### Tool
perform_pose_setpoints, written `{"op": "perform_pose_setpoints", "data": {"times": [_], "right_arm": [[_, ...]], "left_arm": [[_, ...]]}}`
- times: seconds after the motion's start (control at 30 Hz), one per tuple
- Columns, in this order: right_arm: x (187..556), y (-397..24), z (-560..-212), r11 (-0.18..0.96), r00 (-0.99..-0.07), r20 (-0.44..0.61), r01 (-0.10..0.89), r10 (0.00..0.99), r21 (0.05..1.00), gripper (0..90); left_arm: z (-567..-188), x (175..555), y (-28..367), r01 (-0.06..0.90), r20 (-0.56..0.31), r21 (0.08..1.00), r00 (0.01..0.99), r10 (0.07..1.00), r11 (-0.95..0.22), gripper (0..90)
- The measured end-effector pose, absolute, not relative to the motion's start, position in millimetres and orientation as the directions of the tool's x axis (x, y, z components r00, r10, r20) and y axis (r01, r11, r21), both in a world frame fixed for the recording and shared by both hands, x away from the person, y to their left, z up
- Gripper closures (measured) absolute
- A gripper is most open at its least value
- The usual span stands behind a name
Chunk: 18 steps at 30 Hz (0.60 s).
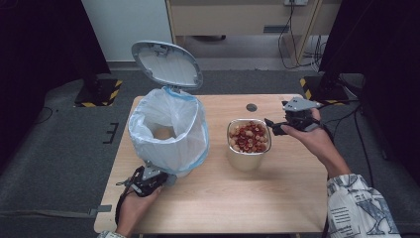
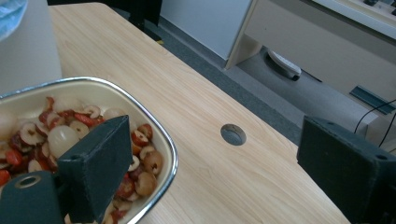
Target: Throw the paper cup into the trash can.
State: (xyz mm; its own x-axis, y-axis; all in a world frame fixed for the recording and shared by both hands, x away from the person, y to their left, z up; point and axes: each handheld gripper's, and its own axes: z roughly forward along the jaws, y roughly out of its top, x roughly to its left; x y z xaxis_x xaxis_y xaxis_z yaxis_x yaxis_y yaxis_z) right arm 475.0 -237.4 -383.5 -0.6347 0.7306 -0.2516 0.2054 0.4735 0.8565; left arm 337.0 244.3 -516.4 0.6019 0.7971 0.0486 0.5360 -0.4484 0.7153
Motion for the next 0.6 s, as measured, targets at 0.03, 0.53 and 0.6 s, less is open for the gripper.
{"op": "perform_pose_setpoints", "data": {"times": [0.03, 0.53, 0.6], "right_arm": [[475, -237, -384, 0.473, -0.635, -0.252, 0.205, 0.731, 0.857, 10.7], [467, -258, -405, 0.456, -0.607, -0.230, 0.248, 0.761, 0.855, 10.5], [465, -262, -411, 0.453, -0.600, -0.226, 0.257, 0.767, 0.854, 10.6]], "left_arm": [[-516, 337, 244, 0.536, 0.049, 0.715, 0.602, 0.797, -0.448, 86.0], [-516, 337, 244, 0.536, 0.049, 0.715, 0.601, 0.798, -0.448, 85.7], [-516, 337, 244, 0.536, 0.049, 0.716, 0.601, 0.798, -0.448, 85.7]]}}
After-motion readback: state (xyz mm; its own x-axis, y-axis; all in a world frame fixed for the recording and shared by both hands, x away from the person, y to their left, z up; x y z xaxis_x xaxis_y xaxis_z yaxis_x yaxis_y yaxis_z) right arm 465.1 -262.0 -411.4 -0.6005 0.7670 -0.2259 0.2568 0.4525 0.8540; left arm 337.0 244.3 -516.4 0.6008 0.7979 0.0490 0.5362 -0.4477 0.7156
